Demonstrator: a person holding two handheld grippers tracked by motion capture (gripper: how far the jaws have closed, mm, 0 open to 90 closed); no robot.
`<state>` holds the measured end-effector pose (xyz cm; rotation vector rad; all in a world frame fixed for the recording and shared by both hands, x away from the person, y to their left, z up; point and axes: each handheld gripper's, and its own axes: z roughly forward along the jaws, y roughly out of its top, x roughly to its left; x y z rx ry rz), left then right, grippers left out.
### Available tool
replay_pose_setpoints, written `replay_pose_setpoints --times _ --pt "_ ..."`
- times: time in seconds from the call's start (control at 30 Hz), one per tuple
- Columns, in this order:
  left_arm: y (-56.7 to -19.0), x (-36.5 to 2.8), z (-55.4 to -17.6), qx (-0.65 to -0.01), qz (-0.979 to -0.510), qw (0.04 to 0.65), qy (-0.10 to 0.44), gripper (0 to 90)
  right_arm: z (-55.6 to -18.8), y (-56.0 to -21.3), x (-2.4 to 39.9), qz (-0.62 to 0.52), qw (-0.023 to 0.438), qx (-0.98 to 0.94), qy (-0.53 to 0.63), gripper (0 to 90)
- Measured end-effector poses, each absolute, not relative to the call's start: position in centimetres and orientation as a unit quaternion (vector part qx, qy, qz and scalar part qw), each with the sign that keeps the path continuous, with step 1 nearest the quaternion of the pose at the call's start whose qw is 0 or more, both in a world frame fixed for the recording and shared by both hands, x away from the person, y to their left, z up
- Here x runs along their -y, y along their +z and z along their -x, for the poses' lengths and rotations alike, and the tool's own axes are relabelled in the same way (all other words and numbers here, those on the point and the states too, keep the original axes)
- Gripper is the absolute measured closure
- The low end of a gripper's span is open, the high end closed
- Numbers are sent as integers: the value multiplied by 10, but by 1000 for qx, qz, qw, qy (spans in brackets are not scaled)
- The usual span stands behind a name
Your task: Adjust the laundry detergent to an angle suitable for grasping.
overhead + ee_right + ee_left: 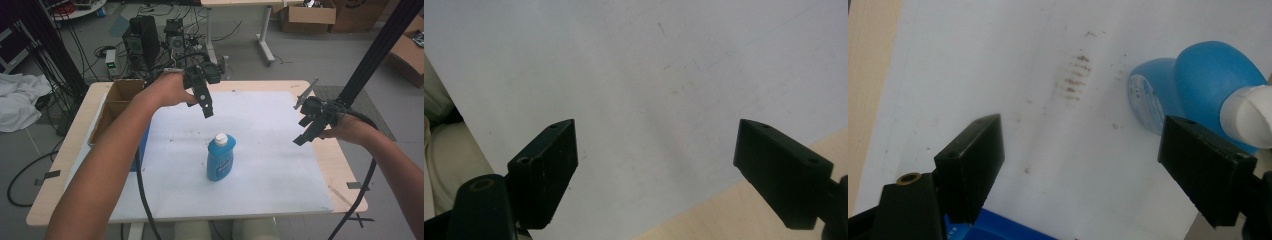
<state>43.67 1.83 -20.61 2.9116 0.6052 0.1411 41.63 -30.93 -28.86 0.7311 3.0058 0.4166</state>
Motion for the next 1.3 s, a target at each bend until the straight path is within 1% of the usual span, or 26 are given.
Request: replay_pose_setpoints --times 0.57,1.0,1.3 --pt "-203 -18 -433 -201 -975 82 51 196 -411 -285 307 -230 11 -964 133 178" --pt "-200 -22 -426 -207 -973 80 61 196 -408 -275 308 -228 17 -964 135 179" --pt "-199 -24 -425 -210 -972 80 62 196 -409 -277 305 -223 15 -965 135 178"
